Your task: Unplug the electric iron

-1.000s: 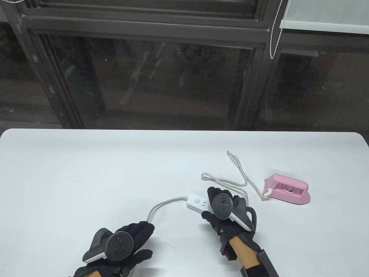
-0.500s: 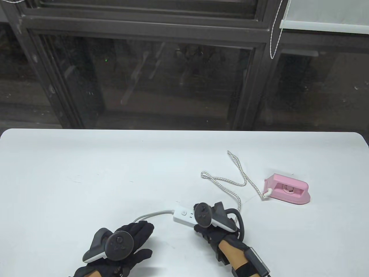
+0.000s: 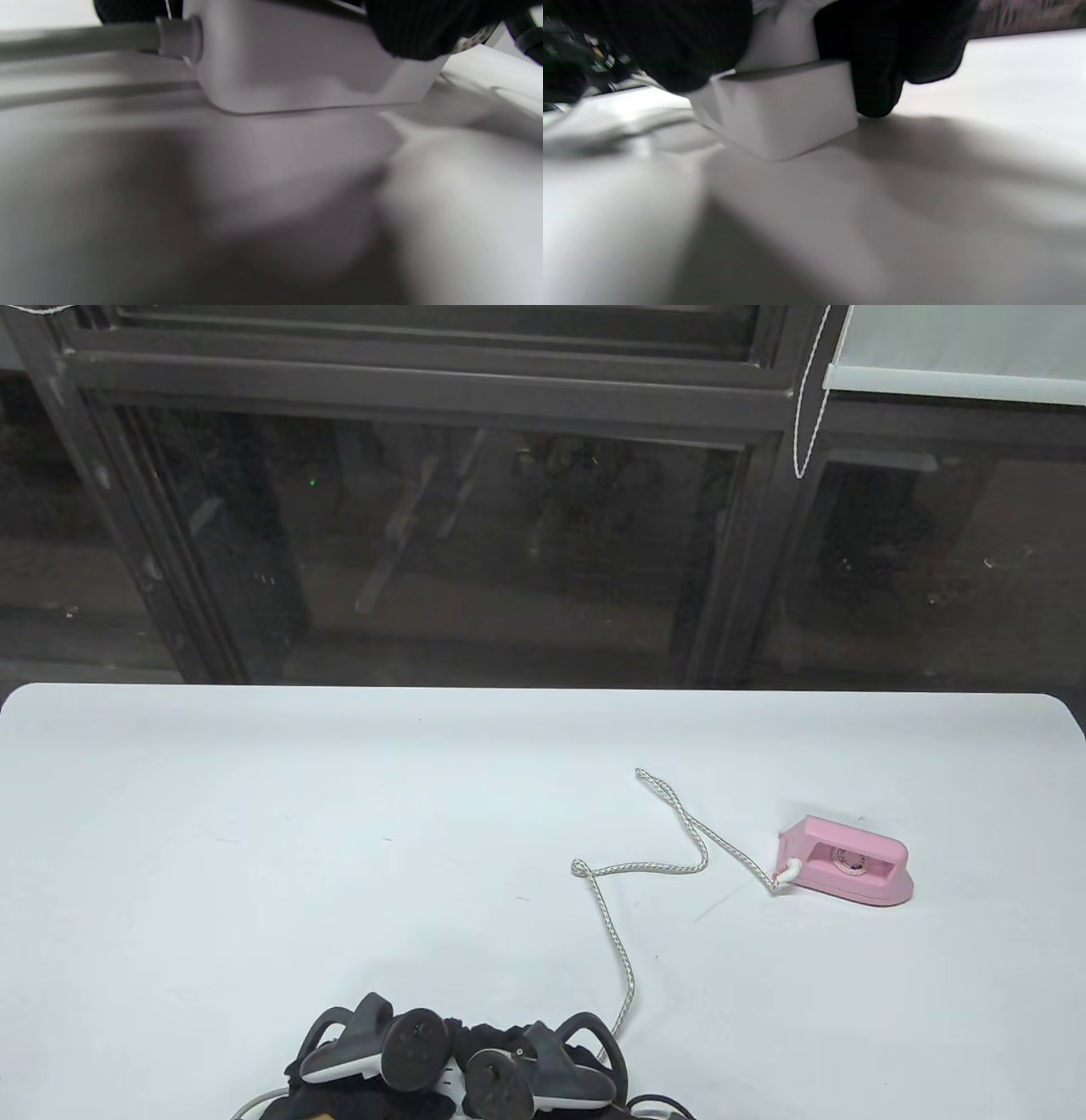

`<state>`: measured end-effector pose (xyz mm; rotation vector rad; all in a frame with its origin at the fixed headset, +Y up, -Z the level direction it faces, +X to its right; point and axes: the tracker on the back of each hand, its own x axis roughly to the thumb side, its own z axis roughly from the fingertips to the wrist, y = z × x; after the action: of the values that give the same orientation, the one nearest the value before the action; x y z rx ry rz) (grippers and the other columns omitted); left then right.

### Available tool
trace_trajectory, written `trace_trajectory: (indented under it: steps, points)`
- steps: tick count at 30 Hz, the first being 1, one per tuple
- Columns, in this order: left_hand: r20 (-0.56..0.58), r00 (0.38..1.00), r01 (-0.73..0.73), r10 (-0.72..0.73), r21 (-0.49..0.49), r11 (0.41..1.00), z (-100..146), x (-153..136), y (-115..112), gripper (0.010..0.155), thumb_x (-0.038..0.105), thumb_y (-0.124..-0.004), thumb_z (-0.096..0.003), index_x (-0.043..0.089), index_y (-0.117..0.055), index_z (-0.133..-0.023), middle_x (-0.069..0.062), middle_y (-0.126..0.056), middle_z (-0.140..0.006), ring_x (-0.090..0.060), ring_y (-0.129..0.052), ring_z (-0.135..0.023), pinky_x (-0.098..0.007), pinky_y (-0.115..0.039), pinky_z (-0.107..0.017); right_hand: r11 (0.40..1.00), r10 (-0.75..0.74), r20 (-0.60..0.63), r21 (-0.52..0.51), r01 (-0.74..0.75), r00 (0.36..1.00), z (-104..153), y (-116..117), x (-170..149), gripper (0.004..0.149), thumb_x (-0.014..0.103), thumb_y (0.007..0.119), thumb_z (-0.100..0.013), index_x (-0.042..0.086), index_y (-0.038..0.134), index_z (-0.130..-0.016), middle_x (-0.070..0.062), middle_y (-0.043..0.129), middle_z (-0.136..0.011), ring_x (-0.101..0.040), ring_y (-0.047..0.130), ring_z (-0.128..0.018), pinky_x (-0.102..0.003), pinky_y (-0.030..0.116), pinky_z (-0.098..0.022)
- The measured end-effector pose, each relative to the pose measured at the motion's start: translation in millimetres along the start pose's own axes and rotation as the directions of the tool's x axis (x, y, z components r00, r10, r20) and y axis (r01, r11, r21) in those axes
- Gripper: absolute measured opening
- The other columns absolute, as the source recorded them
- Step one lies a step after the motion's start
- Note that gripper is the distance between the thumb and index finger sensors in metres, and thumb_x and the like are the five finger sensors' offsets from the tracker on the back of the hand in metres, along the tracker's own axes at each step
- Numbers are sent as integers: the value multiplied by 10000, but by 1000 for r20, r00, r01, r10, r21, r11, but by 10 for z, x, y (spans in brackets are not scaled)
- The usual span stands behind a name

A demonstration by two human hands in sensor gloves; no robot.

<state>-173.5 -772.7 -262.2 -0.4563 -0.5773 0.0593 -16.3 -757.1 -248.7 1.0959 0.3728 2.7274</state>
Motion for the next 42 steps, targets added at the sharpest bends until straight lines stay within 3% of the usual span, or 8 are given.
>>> trace_trajectory:
  steps: [3, 13, 17, 20, 25, 34, 38, 42]
  points:
    - [15, 1000, 4, -5, 40, 999, -11, -4, 14, 837, 560, -739, -337, 161, -473, -1024, -108, -612, -1039, -334, -712, -881, -530, -686, -637, 1000, -18, 3, -6, 18, 1000, 1, -11, -27, 617, 417, 681, -490, 179, 557, -1045, -155, 688, -1050, -363, 857, -850, -548, 697, -658]
    - [-59, 998, 21, -25, -57, 998, -81, 36, 60, 800, 551, -737, -321, 250, -476, -1015, -47, -578, -1049, -298, -687, -908, -518, -684, -631, 979, 190, 85, -89, -182, 978, 11, -127, 89, 586, 409, 694, -477, 131, 660, -992, -177, 847, -951, -320, 974, -733, -475, 800, -551]
    - [-59, 998, 12, -16, -60, 998, -81, 35, 60, 793, 554, -737, -320, 259, -494, -1015, -48, -578, -1044, -302, -690, -899, -521, -683, -632, 943, 26, 72, -332, -1, 997, 254, -627, 59, 581, 410, 687, -487, 129, 652, -994, -172, 868, -932, -309, 988, -711, -469, 808, -539]
    - [-47, 999, -3, 0, -48, 999, -80, 23, 47, 793, 554, -741, -322, 255, -497, -1015, -55, -579, -1040, -307, -685, -893, -531, -668, -646, 936, 3, -25, -351, -12, 1000, 370, -715, -101, 582, 407, 714, -488, 162, 636, -1011, -144, 817, -992, -318, 944, -767, -491, 769, -581]
    - [-53, 999, 0, -2, -46, 999, -70, 28, 41, 793, 554, -739, -323, 255, -495, -1016, -55, -579, -1044, -307, -686, -898, -540, -659, -657, 989, 96, -72, -105, -103, 993, 272, -277, -389, 611, 396, 755, -477, 169, 604, -1024, -126, 761, -1032, -317, 930, -781, -510, 748, -601]
    - [-53, 999, 6, -8, -31, 1000, -46, 20, 29, 795, 560, -734, -325, 262, -490, -1020, -49, -579, -1049, -301, -683, -904, -540, -657, -658, 955, 296, -23, 17, -296, 955, 207, -76, -235, 652, 405, 853, -424, 251, 613, -1011, -59, 690, -1049, -292, 845, -894, -527, 681, -682]
    - [-53, 998, 30, -31, -20, 999, -41, 28, 41, 795, 568, -734, -324, 260, -508, -1021, -47, -606, -1045, -295, -709, -900, -534, -665, -658, 951, 279, -30, 145, -272, 960, 224, -56, -164, 620, 428, 704, -482, 270, 519, -1052, -55, 508, -1099, -311, 609, -1026, -550, 550, -746]
    - [-49, 998, 45, -45, 5, 999, -27, 27, 40, 810, 573, -737, -320, 243, -512, -1025, -62, -629, -1046, -296, -736, -898, -538, -677, -653, 940, 222, -93, 284, -188, 971, 244, -49, -132, 645, 424, 657, -500, 273, 389, -1067, -57, 343, -1110, -329, 406, -1073, -582, 455, -764]
